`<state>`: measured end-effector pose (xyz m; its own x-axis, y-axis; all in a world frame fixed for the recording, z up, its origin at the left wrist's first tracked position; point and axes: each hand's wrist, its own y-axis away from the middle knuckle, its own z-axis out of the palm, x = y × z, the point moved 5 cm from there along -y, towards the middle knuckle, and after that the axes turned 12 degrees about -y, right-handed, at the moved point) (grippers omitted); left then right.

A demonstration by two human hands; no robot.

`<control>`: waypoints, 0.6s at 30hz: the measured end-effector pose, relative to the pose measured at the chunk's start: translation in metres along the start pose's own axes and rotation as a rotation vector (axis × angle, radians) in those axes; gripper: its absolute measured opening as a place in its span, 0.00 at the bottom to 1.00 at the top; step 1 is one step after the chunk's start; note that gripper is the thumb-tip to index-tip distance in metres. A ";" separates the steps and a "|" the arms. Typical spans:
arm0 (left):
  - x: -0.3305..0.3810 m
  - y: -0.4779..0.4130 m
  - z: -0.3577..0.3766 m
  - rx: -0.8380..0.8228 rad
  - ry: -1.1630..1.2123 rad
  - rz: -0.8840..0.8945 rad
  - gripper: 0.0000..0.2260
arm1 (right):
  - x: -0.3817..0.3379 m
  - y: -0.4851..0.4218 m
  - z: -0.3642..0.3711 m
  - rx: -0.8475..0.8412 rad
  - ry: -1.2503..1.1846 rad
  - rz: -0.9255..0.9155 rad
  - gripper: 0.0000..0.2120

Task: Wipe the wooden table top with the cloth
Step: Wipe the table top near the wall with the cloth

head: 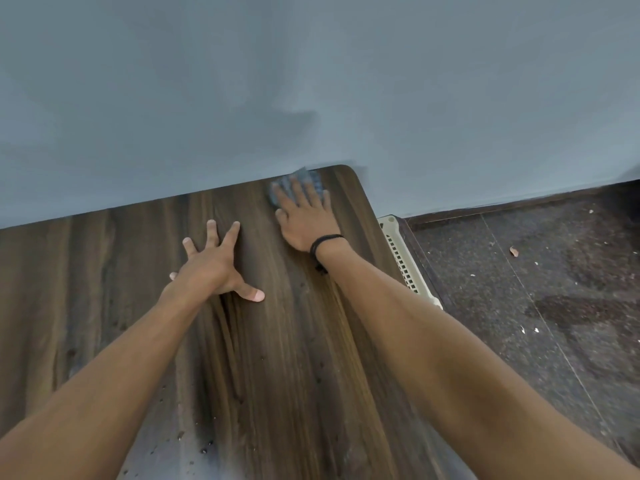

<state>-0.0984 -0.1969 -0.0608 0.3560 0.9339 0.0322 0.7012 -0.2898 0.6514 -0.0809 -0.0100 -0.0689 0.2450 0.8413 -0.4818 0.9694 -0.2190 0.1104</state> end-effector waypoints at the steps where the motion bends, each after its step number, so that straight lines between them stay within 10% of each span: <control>1: 0.000 0.000 0.000 0.005 -0.006 0.006 0.66 | 0.000 0.005 0.003 -0.034 0.010 -0.068 0.26; 13: -0.002 -0.001 0.002 0.022 0.006 -0.007 0.67 | 0.016 -0.021 -0.017 0.059 -0.049 0.128 0.27; 18: 0.002 0.010 0.000 0.046 0.002 0.008 0.67 | -0.002 -0.031 -0.003 -0.066 0.031 -0.065 0.27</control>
<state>-0.0903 -0.1978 -0.0541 0.3606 0.9319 0.0393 0.7259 -0.3069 0.6155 -0.1111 -0.0037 -0.0690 0.1808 0.8677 -0.4631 0.9818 -0.1313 0.1374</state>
